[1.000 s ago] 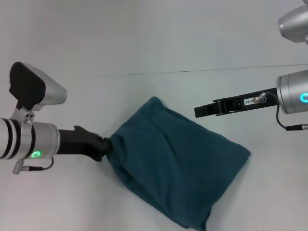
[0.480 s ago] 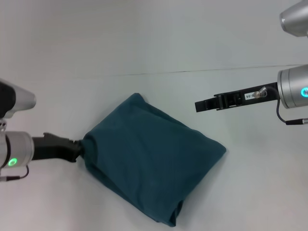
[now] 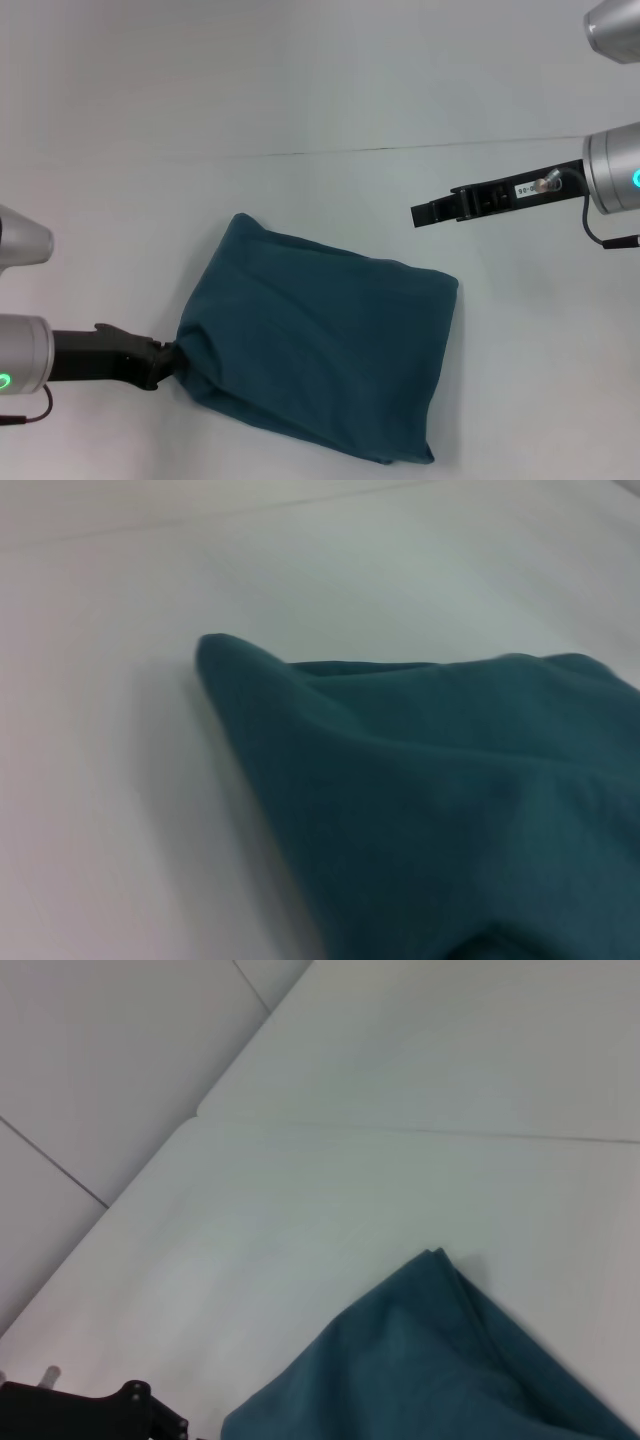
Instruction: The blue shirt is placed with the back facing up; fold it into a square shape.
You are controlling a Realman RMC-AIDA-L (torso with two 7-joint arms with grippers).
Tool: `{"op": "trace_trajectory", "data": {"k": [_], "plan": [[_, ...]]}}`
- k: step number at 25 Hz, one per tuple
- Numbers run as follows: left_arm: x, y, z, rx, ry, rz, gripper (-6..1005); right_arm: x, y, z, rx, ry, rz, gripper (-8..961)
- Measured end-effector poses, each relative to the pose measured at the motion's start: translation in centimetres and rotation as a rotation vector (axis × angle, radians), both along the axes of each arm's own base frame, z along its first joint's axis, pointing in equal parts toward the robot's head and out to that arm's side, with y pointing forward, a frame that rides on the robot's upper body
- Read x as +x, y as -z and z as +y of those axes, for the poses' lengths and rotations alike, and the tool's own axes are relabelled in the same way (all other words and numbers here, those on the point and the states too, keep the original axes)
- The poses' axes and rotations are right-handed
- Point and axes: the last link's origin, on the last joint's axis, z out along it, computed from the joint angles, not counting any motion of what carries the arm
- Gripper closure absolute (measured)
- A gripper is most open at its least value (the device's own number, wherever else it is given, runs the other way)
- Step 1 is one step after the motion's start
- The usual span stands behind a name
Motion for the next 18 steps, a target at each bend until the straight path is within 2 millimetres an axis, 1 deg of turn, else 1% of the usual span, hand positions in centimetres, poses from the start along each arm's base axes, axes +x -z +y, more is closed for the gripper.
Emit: {"op": "trace_trajectory", "data": {"k": [9, 14, 18], "plan": [[-0.6, -0.8, -0.8, -0.010, -0.037, -0.033, 970, 0.8, -0.4, -0.5, -0.035, 0.024, -0.044, 953], [-0.5, -0.7, -1.3, -0.044, -0.036, -0.042, 970, 1.1, -0.9, -0.5, -0.036, 0.041, -0.051, 953], [-0.1, -0.5, -2.0, -0.101, -0.026, -0.060, 970, 1.1, -1.2, -0.4, -0.033, 0.050, -0.054, 953]]}}
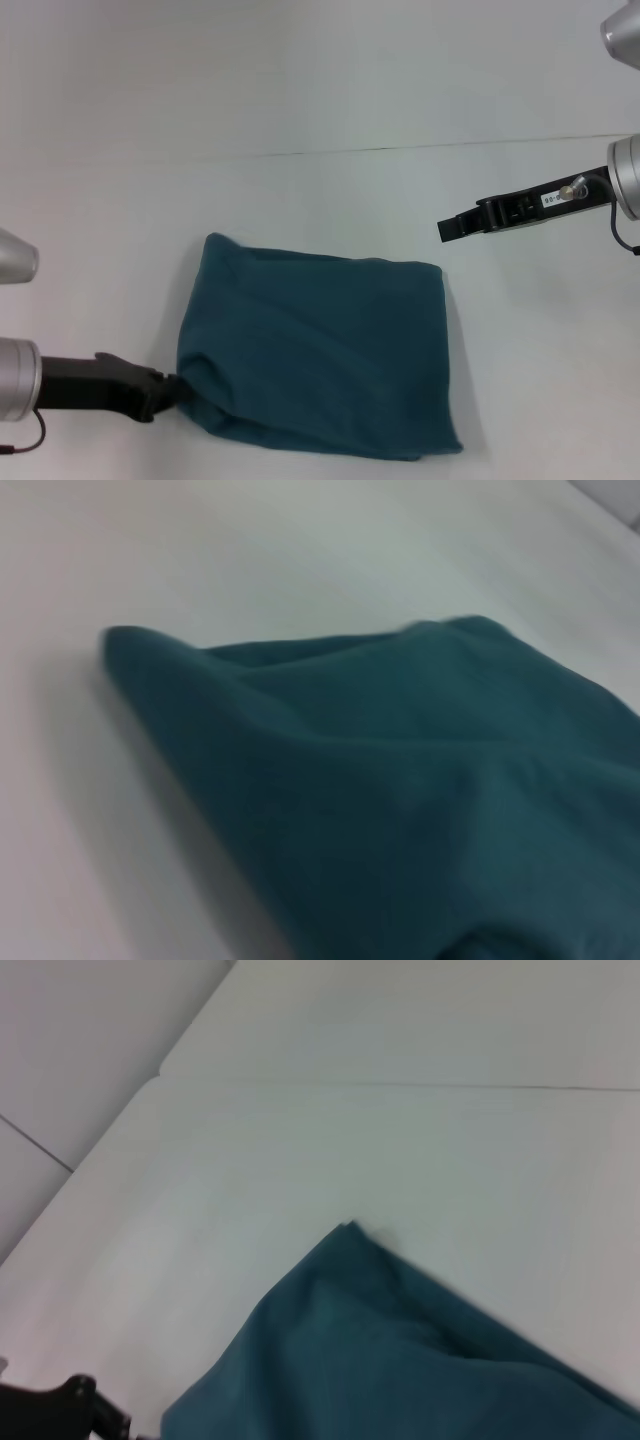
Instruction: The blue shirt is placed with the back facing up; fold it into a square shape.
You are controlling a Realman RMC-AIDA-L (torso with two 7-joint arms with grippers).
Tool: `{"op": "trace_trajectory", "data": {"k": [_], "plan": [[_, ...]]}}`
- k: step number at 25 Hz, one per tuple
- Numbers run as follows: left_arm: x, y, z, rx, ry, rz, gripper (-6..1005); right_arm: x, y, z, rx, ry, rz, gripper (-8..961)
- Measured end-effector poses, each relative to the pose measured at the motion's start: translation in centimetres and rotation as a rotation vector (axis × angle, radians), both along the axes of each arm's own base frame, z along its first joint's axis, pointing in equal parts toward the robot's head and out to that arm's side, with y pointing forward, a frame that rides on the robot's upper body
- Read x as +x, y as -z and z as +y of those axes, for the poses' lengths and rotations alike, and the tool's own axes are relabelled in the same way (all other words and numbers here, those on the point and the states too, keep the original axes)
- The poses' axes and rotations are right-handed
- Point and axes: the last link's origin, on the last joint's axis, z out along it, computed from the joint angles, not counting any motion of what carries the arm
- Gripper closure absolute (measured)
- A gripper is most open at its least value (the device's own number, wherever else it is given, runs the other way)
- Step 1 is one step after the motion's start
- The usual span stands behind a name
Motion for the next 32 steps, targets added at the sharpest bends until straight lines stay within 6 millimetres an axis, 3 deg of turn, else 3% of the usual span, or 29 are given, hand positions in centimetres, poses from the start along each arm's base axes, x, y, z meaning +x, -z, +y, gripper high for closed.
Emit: {"op": "trace_trajectory", "data": {"k": [10, 16, 22, 27, 32], "plan": [[1.1, -0.1, -0.9, -0.096, -0.042, -0.050, 958, 0.1, -0.6, 0.2, 0.007, 0.011, -0.006, 953], [1.6, -0.8, -0.7, -0.130, -0.127, -0.074, 787, 0.2, -0.8, 0.1, 0.009, 0.015, -0.008, 954], [2.2, -2.4, -1.2, -0.244, -0.162, -0.070, 551, 0.1, -1.5, -0.1, 0.018, 0.014, -0.001, 954], [2.0, -4.7, 1.4, -0.130, -0.279, -0.121, 345, 0.2, -1.8, -0.2, 0.023, 0.017, 0.007, 954], [2.1, -4.3, 5.1, -0.031, -0.399, -0.134, 255, 0.2, -1.8, -0.2, 0.023, 0.017, 0.008, 953]]}}
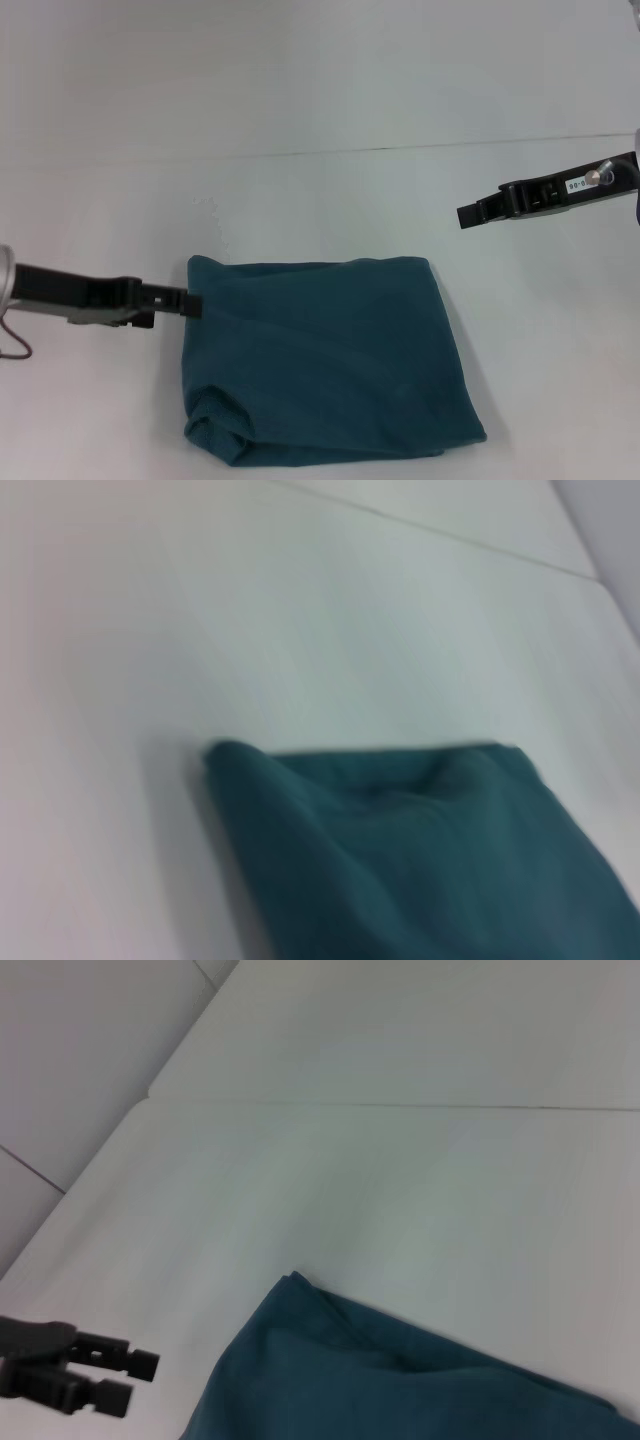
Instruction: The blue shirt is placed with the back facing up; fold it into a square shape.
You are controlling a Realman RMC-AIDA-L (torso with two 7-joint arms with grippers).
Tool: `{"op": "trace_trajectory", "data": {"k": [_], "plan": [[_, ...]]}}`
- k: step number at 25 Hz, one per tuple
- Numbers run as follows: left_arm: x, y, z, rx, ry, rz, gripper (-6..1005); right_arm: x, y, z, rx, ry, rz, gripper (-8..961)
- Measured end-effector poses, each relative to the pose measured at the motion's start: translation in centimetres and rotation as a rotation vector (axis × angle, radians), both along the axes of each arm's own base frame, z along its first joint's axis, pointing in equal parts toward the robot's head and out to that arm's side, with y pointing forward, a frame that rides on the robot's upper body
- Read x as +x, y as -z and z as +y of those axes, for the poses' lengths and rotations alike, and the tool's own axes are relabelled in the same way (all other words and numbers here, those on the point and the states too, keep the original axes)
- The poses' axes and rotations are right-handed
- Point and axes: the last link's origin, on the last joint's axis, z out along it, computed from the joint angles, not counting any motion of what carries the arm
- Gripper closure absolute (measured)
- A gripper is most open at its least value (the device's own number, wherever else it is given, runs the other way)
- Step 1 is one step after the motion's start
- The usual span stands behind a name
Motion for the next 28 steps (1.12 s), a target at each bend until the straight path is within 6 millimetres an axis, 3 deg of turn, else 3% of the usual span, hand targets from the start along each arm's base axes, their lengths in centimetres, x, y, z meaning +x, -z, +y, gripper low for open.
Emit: {"op": "trace_trajectory", "data": {"k": [3, 8, 28], "plan": [[0.4, 1.1, 1.5, 0.001, -0.028, 0.049, 200, -0.1, 0.0, 0.0, -0.001, -0.003, 0.001, 953], [1.1, 2.7, 2.3, -0.028, -0.027, 0.119, 89, -0.3, 0.0, 0.0, 0.002, -0.012, 0.000, 954], [2.3, 5.9, 1.5, -0.111, 0.010, 0.154, 116, -0.4, -0.1, -0.1, 0.009, -0.020, -0.001, 955]]}}
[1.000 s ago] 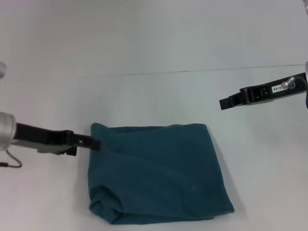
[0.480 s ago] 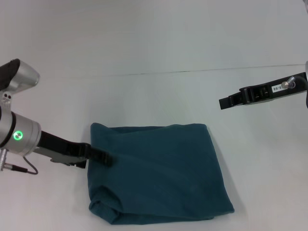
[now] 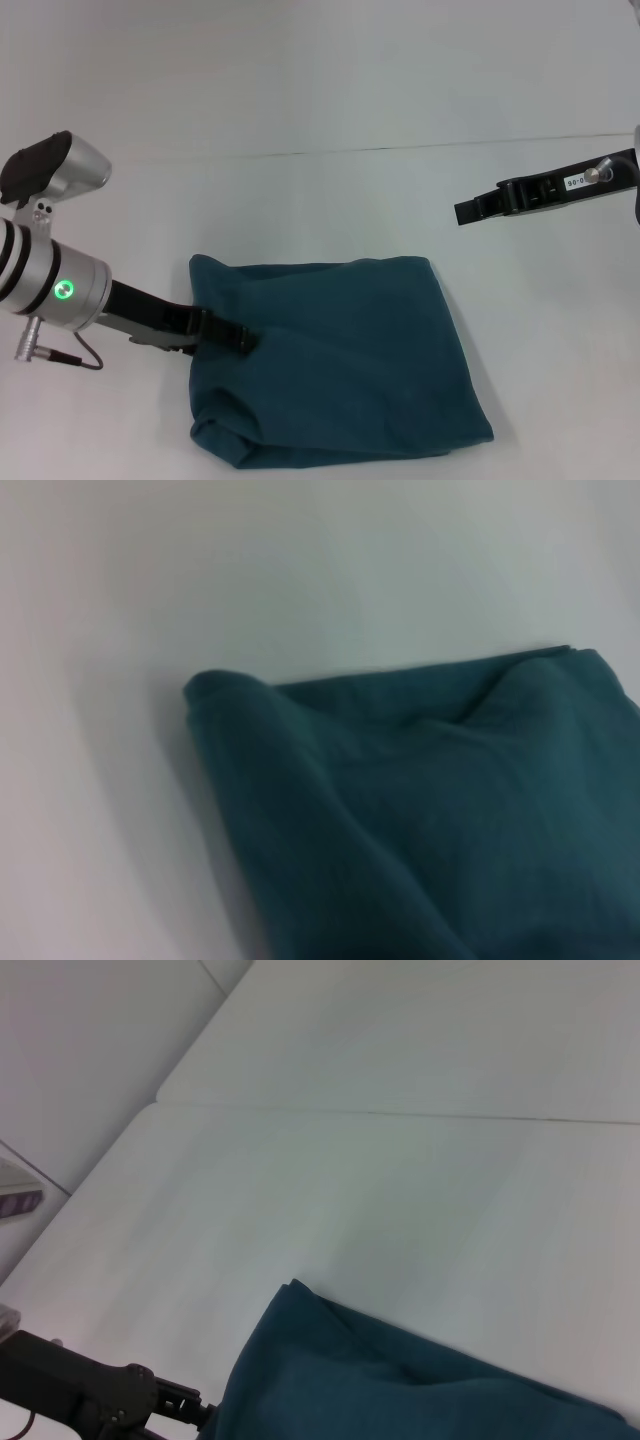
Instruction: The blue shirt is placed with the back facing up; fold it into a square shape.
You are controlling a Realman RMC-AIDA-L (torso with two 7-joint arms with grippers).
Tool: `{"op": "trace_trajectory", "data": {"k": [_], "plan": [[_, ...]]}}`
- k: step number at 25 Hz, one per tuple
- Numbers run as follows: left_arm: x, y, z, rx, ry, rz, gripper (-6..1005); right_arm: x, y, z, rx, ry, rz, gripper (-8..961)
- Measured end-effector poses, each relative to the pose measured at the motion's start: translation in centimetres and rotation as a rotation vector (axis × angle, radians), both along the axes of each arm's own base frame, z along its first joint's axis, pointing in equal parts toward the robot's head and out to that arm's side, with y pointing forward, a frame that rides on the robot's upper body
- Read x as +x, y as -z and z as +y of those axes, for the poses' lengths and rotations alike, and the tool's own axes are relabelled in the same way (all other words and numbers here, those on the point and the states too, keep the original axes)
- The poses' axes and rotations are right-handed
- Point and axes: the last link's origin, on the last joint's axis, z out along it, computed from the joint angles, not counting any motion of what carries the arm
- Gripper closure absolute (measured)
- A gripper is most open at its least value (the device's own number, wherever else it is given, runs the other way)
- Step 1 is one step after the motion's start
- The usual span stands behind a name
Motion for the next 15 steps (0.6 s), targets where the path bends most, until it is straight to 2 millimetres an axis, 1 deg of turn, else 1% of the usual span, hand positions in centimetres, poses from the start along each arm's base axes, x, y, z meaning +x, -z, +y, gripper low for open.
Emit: {"op": "trace_trajectory", "data": {"k": [8, 11, 15], "plan": [[0.15, 0.17, 0.07, 0.001, 0.022, 0.000, 127, 0.41, -0.07, -0.13, 0.008, 0.008, 0.001, 955], [0.24, 0.40, -0.04, -0.005, 0.030, -0.002, 341, 0.46, -0.17, -0.10, 0.013, 0.009, 0.004, 955], [0.37, 0.73, -0.09, -0.005, 0.042, -0.004, 535, 0.46, -0.23, -0.08, 0.017, 0.010, 0.008, 955]]}}
